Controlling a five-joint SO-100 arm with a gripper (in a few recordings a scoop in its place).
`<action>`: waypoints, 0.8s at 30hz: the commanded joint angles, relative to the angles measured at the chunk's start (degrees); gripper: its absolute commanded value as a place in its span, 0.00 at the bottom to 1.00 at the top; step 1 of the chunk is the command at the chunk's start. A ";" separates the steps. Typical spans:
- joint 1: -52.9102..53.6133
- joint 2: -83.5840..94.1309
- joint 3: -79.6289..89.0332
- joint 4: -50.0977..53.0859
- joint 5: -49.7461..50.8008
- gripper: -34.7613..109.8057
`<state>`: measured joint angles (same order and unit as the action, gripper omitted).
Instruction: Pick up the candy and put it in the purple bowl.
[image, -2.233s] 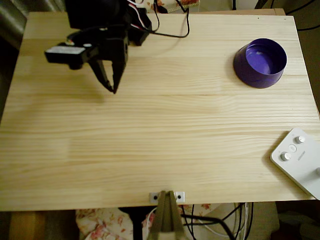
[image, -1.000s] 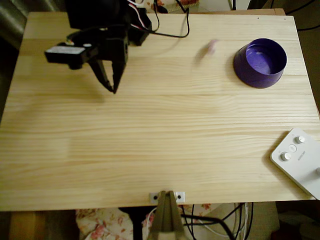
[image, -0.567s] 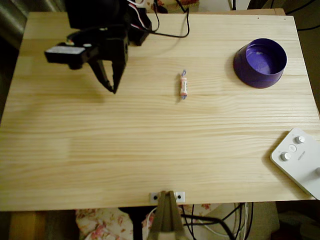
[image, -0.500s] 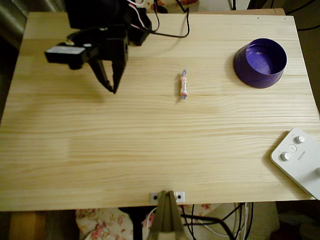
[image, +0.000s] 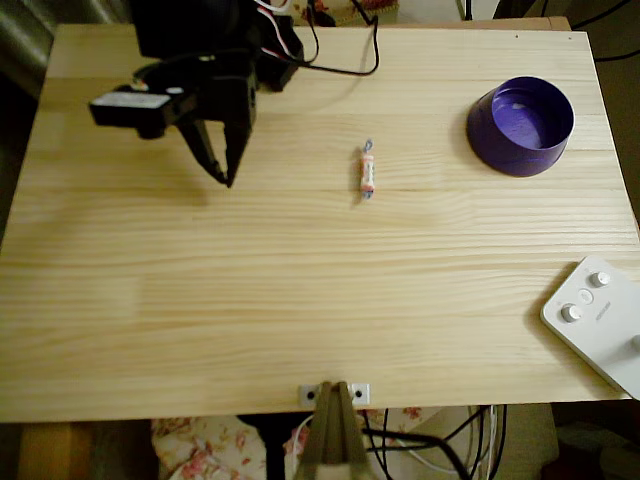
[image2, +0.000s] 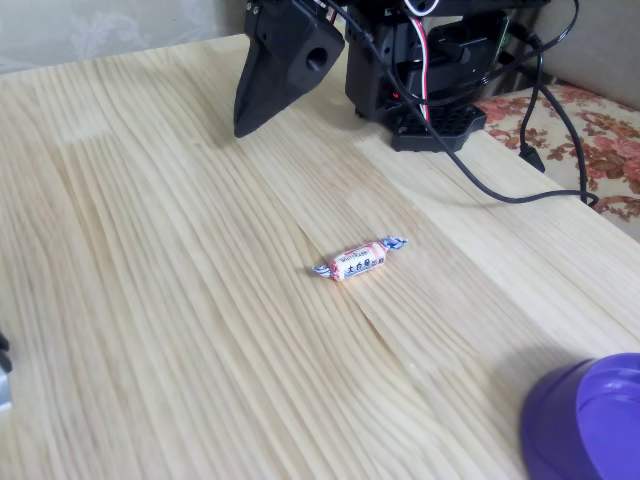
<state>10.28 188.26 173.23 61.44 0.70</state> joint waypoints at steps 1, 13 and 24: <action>0.97 0.79 -0.79 -0.35 1.05 0.23; -1.93 0.79 -0.79 -0.44 -2.11 0.23; -4.22 0.79 -4.39 3.08 -2.37 0.23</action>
<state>6.06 188.26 173.06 62.49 -1.32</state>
